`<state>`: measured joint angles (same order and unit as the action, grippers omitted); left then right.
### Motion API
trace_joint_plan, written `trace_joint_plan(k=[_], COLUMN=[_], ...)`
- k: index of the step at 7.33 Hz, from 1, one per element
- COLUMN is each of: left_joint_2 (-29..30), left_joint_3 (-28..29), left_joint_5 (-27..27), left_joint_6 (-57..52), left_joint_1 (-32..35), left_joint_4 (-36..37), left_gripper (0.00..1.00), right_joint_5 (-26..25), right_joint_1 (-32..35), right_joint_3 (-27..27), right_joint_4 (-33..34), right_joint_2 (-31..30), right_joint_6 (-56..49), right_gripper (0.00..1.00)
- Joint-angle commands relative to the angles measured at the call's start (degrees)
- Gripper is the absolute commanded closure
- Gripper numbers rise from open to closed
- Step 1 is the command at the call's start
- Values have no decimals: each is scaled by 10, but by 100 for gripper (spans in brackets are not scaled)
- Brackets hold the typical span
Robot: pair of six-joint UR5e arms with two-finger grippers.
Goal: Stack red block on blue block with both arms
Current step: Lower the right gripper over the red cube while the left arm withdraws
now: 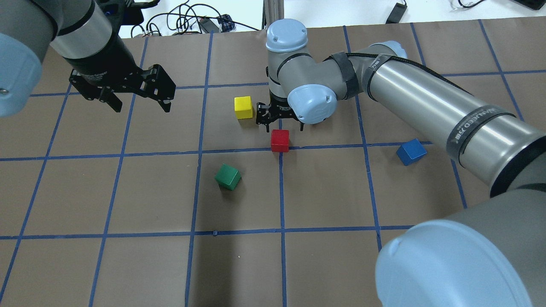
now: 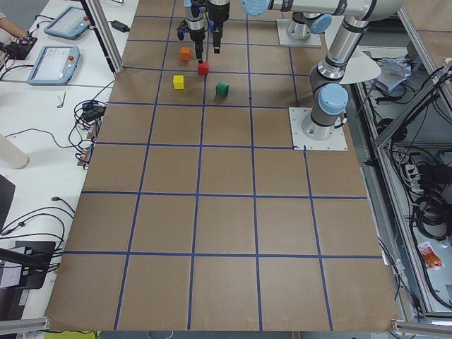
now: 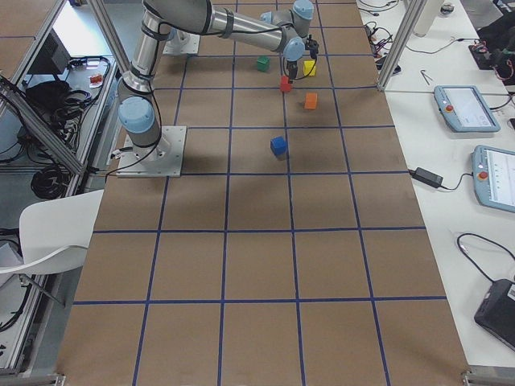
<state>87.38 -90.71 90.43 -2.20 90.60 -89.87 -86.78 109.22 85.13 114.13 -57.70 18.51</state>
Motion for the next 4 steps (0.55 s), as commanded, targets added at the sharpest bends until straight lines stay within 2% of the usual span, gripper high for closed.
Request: trace_joint_plan(k=[1, 3, 4], left_joint_2=[0, 0, 0], left_joint_3=[-3, -3, -3], left_joint_5=[0, 1, 1], left_joint_6=[0, 0, -1], left_joint_1=[1, 0, 0], left_joint_4=[5, 6, 7], left_gripper=[0, 0, 0], right_joint_5=[2, 37, 37], right_joint_1=[0, 0, 0], right_joint_3=[0, 0, 0], right_joint_4=[0, 4, 4], right_joint_2=[14, 26, 29], right_joint_6=[1, 23, 23], right_gripper=[0, 0, 0])
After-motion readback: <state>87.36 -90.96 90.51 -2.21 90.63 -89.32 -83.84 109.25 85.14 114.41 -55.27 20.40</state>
